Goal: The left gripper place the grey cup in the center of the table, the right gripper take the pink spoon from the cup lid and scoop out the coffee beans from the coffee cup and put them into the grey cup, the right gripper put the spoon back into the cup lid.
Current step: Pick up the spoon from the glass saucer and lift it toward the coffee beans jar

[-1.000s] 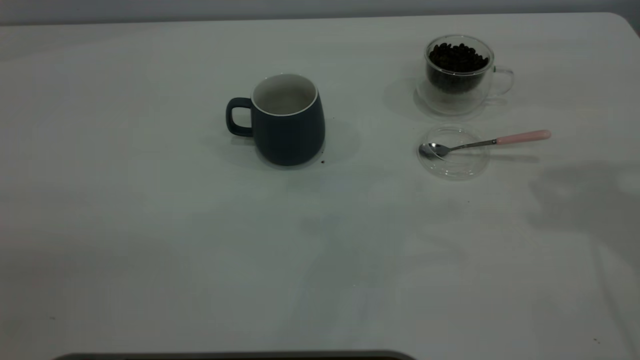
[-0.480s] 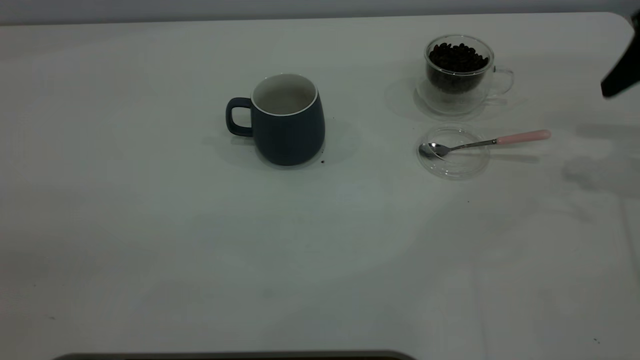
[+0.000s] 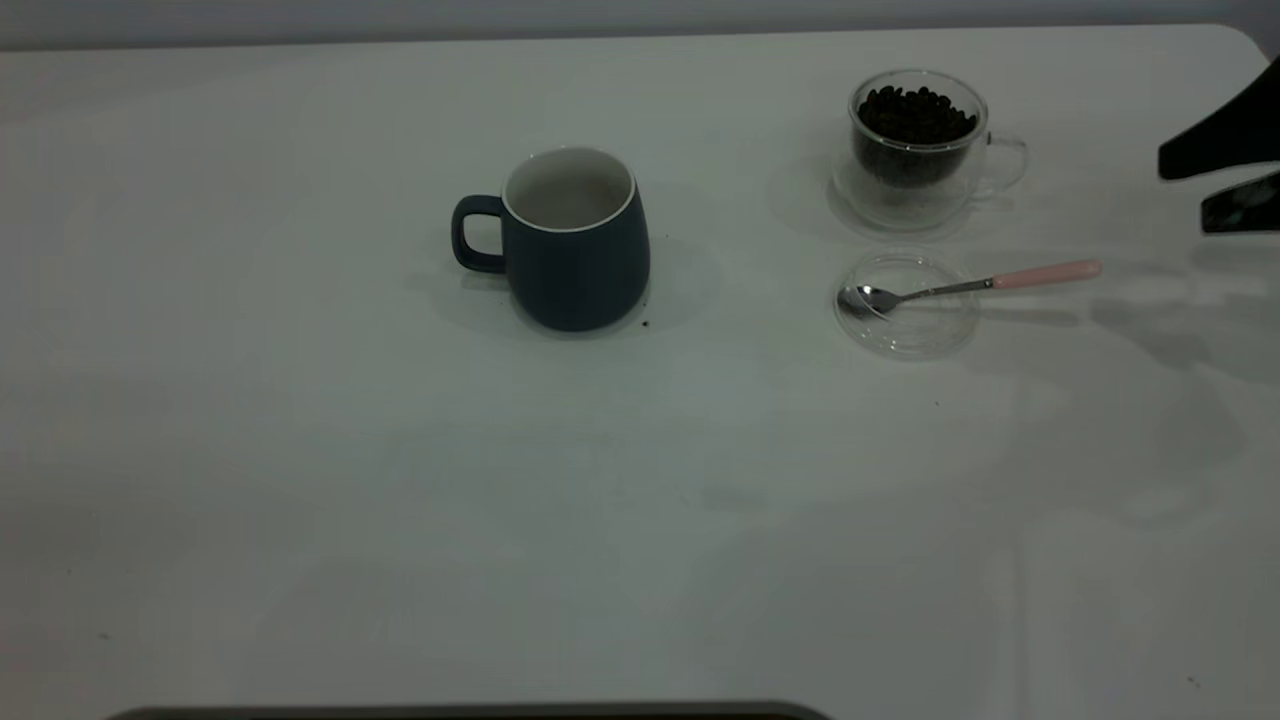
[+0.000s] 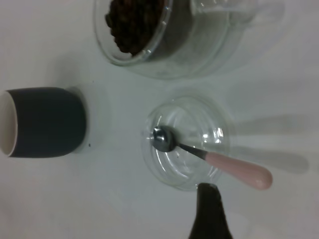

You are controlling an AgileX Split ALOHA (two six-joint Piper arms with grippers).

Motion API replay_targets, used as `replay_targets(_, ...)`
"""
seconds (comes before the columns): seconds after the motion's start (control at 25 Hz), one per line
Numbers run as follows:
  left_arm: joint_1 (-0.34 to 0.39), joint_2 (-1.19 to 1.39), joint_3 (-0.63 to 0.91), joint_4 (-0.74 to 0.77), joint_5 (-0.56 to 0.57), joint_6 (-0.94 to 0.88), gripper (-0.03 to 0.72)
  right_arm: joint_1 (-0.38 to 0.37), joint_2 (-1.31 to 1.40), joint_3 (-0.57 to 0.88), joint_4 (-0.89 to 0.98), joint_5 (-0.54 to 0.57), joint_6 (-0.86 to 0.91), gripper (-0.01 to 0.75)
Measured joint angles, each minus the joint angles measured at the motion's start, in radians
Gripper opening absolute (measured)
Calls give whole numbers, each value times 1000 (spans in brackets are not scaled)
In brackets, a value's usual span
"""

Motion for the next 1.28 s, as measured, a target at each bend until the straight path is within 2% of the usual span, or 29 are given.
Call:
replay_targets(0.32,0,0,0,0,0,1,565,0,90,-3,84,0,-78,591)
replay_targets(0.6,0,0,0,0,0,1,565,0,146,-20,161,59,-137,591)
replay_targets(1.28,0,0,0,0,0,2,565,97,262,-77,217,107,-164,591)
